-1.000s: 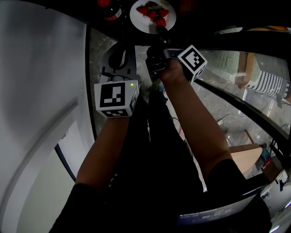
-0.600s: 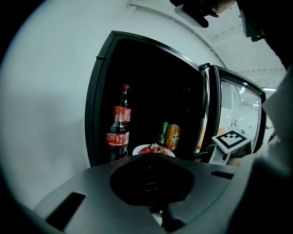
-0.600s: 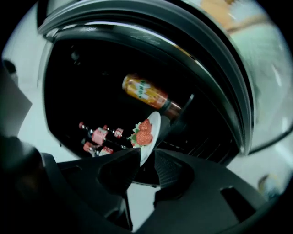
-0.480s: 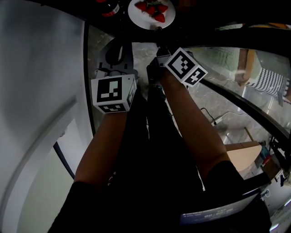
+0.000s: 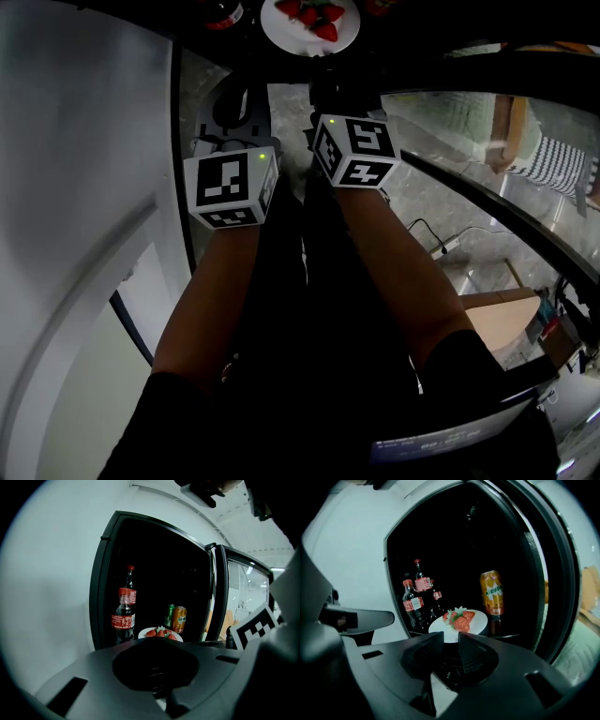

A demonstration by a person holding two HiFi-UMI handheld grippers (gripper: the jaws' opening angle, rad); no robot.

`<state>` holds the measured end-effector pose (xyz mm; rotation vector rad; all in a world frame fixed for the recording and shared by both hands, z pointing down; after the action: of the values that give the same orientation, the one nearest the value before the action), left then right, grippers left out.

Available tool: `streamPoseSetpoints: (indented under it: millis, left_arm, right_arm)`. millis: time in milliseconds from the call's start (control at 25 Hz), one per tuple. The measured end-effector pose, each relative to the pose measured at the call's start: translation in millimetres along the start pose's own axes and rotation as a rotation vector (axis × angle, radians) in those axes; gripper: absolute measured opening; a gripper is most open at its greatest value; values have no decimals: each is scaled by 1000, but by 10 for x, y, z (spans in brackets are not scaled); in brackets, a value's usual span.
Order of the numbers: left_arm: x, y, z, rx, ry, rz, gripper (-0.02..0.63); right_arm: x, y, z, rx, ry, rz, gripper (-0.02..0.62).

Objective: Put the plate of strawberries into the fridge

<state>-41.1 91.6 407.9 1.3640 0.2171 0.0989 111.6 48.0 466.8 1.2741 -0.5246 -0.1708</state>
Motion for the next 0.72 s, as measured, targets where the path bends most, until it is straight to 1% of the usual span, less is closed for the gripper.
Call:
streamPoseSetpoints:
  millis: [80, 160, 520, 720]
  left_arm:
    - [-2, -2, -1, 2, 0, 2, 2]
    - [-4, 0, -7, 3, 0, 3, 2]
    - [-47, 13, -29, -1, -5, 7, 2]
    - [-68, 1, -8, -4, -1, 14, 2]
  right_arm:
    - [-37, 19, 8, -4, -14, -67, 77]
    - [-58, 55, 20, -13, -22, -89, 77]
    - [-74, 102, 65, -21, -24, -105, 77]
    - [-63, 71, 144, -13, -25, -75, 77]
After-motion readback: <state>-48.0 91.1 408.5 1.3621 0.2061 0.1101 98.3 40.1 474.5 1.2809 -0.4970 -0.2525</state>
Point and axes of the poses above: the fingertips, and each gripper's own axes: z forward along the fingers, x to its right, y out of its underside, the point moved 9 cm from there along -z, backward along the fingers, and after that the axes turned 11 degrees about x, right-handed, at the moved point
